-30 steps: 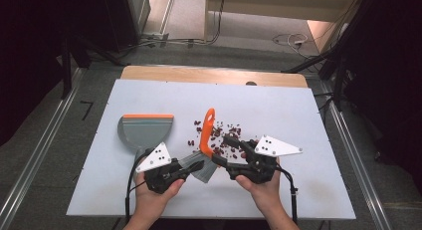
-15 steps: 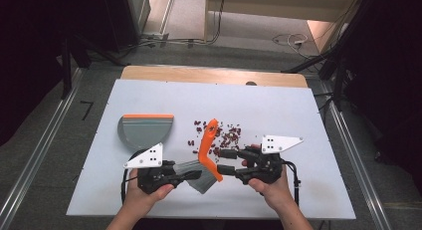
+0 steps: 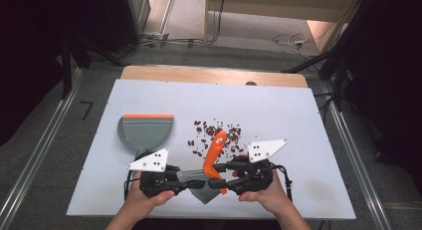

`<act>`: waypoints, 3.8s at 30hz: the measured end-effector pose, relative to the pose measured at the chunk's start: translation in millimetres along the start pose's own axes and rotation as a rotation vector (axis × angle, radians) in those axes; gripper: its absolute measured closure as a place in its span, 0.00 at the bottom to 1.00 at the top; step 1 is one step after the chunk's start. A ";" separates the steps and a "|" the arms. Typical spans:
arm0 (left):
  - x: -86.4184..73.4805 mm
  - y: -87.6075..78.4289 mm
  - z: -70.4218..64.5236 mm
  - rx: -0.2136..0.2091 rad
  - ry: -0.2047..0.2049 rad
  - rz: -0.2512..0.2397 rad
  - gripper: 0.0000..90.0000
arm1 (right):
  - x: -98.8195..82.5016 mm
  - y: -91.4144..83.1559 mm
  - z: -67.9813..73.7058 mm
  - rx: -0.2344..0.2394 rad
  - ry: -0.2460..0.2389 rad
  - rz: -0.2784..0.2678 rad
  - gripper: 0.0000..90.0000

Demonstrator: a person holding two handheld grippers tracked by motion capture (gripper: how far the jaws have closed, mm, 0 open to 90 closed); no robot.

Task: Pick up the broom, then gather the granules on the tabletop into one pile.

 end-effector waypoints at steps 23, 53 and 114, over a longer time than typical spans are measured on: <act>-2.9 3.1 -3.9 -0.064 -0.033 -0.008 0.95 | -2.5 4.4 3.6 0.006 -0.004 0.005 0.77; -6.9 -54.6 39.0 0.354 -0.050 -0.057 0.00 | 12.8 -35.6 -40.9 -0.387 0.065 -0.091 0.77; -26.7 -99.8 63.0 0.526 -0.081 -0.030 0.00 | 17.8 68.1 -194.6 -0.650 0.468 0.345 0.75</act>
Point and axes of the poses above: each handheld gripper's, and its own axes: y roughly forward along the jaws, x roughly out of its top, z roughly to its left, the point moved 10 cm from there along y, roughly forward along the jaws, and after that the axes turned 10 degrees about y, right-handed, at the moved point
